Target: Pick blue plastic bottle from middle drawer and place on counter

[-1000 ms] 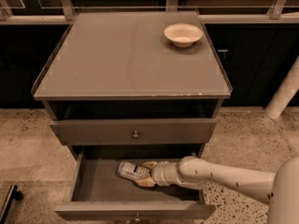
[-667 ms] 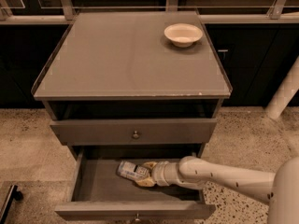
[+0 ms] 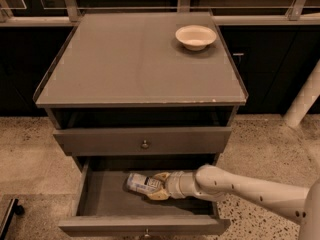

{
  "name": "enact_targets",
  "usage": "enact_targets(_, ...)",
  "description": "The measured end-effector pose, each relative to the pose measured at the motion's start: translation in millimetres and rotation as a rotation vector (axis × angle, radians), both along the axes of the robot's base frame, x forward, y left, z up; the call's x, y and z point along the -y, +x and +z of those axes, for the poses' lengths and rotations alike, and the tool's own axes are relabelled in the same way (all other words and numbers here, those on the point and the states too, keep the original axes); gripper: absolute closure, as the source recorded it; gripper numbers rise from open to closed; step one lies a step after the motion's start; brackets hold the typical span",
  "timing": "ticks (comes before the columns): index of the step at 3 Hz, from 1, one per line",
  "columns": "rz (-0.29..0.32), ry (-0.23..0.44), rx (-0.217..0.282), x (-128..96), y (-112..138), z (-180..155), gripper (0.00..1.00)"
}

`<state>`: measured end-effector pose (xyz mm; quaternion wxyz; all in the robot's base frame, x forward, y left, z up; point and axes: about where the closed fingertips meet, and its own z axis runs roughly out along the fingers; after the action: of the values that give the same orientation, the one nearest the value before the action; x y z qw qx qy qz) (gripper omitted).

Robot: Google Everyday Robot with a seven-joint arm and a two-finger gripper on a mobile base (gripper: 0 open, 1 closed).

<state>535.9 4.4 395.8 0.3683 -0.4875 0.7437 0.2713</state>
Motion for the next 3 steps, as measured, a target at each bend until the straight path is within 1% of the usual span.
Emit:
enact_targets(1, 0.037, 0.035, 0.016, 15.7, -21.6, 50.9, 1.00)
enact_targets(2, 0.018, 0.054, 0.002, 39.9, -49.4, 111.4, 1.00)
enact_targets(3, 0.030, 0.031, 0.028, 56.1, -66.7, 177.0, 1.00)
